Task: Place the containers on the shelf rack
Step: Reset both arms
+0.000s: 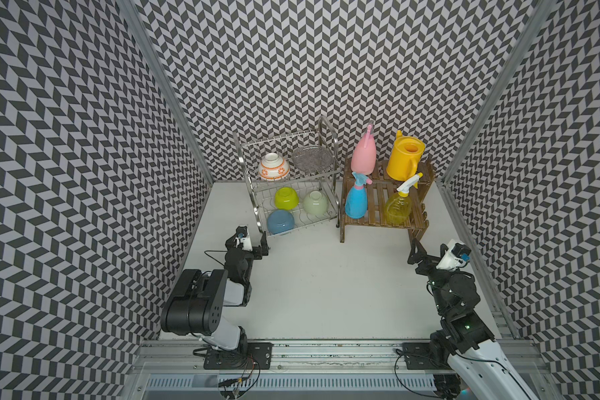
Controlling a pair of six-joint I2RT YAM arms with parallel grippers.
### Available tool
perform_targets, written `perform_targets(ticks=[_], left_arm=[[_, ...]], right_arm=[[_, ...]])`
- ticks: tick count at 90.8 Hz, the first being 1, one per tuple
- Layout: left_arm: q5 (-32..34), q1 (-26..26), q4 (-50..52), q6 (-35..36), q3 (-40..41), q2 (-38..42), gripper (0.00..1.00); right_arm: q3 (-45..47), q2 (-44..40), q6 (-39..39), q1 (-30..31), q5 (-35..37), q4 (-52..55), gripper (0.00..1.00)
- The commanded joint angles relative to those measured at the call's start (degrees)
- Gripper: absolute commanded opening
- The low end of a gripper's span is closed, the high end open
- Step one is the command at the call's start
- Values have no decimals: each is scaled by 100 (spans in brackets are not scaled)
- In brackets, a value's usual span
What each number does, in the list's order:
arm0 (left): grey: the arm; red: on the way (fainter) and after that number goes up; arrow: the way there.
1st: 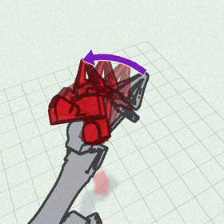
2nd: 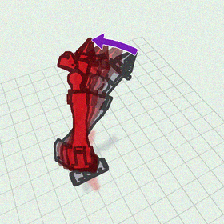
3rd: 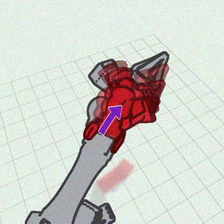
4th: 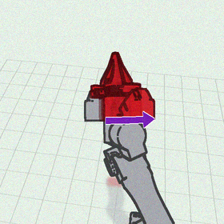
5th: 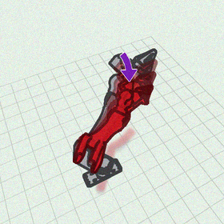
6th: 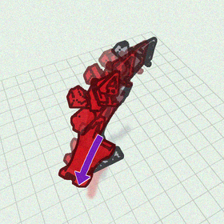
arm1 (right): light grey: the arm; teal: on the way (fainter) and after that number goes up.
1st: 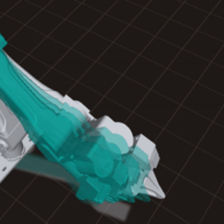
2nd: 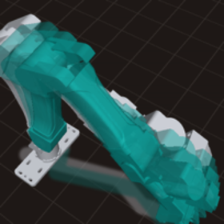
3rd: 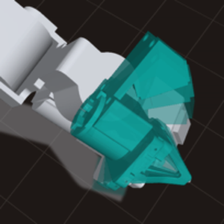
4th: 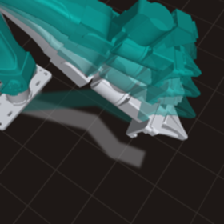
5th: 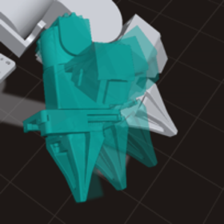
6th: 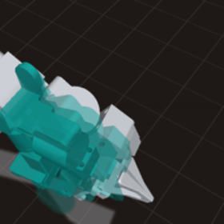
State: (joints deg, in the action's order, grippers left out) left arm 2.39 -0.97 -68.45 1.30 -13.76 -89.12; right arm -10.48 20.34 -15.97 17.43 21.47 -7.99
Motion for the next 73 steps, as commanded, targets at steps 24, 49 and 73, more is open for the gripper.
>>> perform_targets(ticks=[24,49,73], left_arm=[[-62,95,-103,-131,-170,44,100],[-19,67,-114,-130,-171,44,100],[4,62,-120,-122,-164,43,100]], right_arm=[[570,1766,79,-710,179,-2742,100],[256,4614,487,-1097,57,-4592,100],[389,6109,1457,-1345,-915,-6957,100]])
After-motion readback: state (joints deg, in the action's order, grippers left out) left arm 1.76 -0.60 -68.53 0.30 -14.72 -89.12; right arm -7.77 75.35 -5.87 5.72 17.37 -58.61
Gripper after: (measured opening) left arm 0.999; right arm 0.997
